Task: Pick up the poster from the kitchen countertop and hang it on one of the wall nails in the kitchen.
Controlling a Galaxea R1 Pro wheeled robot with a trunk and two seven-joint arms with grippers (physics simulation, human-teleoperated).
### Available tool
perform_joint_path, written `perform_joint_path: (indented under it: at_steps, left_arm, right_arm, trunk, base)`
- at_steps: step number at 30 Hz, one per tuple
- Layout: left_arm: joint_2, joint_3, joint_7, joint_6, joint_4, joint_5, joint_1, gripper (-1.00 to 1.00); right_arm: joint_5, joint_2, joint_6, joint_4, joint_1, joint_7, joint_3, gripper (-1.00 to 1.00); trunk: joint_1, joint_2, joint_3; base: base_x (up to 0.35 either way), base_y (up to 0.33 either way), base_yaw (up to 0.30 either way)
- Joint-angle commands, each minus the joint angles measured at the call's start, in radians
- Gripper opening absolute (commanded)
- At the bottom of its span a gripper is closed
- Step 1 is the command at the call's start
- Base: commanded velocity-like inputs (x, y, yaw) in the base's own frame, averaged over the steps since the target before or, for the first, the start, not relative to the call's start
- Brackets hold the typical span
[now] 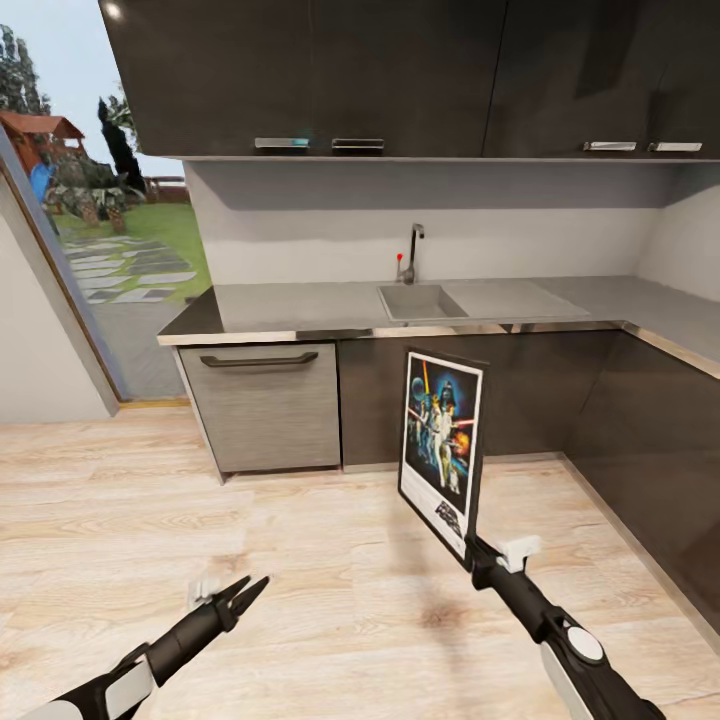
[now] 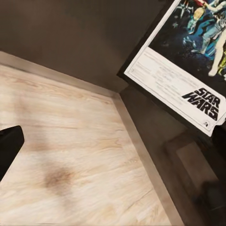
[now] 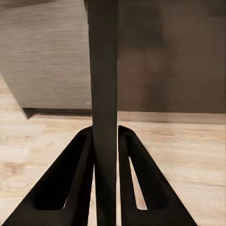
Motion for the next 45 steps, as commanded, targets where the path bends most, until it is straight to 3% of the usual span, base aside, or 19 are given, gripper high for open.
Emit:
perform_joint_path:
  at_steps: [1,5,9,13,20,32,39,45]
  left_arm:
    - [0.000,-0.009,-0.002,-0.005,0.003,0.011,0.000,1.00]
    - [-0.002,-0.011,-0.007,-0.006,0.015,0.017,0.004,1.00]
    - [-0.003,-0.011,-0.008,-0.006,0.018,0.019,0.004,1.00]
    - [-0.003,-0.009,-0.008,-0.005,0.018,0.020,0.004,1.00]
    - [-0.002,-0.009,-0.006,-0.004,0.018,0.021,0.004,1.00]
    - [-0.002,-0.009,0.002,-0.004,0.019,0.021,0.004,1.00]
    - [-0.002,-0.009,0.002,-0.004,0.020,0.022,0.004,1.00]
    - [-0.002,-0.008,0.003,-0.004,0.020,0.022,0.004,1.00]
  right_arm:
    - [-0.013,-0.001,-0.001,0.000,-0.001,0.023,0.000,-1.00]
    - [-0.013,-0.018,0.043,-0.035,-0.001,0.122,-0.006,-1.00]
    - [-0.014,-0.028,0.113,-0.089,-0.001,0.190,-0.006,-1.00]
    - [-0.014,-0.031,0.135,-0.109,-0.001,0.228,-0.006,-1.00]
    - [-0.013,-0.032,0.144,-0.116,-0.001,0.240,-0.007,-1.00]
    - [-0.013,-0.031,0.142,-0.116,-0.001,0.239,-0.012,-1.00]
    - [-0.014,-0.030,0.144,-0.117,-0.001,0.240,-0.087,-1.00]
    - [-0.014,-0.029,0.142,-0.118,-0.001,0.241,-0.098,-1.00]
  trunk:
    - [0.000,0.000,-0.001]
    - [0.000,0.000,-0.001]
    - [0.000,0.000,-0.001]
    - [0.000,0.000,-0.001]
    - [0.000,0.000,-0.001]
    - [-0.046,0.084,0.037]
    - [-0.073,0.133,0.059]
    - [-0.096,0.175,0.077]
  base:
    - [0.000,0.000,0.000]
    - [0.000,0.000,0.000]
    - [0.000,0.000,0.000]
    - [0.000,0.000,0.000]
    - [0.000,0.000,0.000]
    - [0.000,0.000,0.000]
    - [0.000,0.000,0.000]
    - [0.000,0.000,0.000]
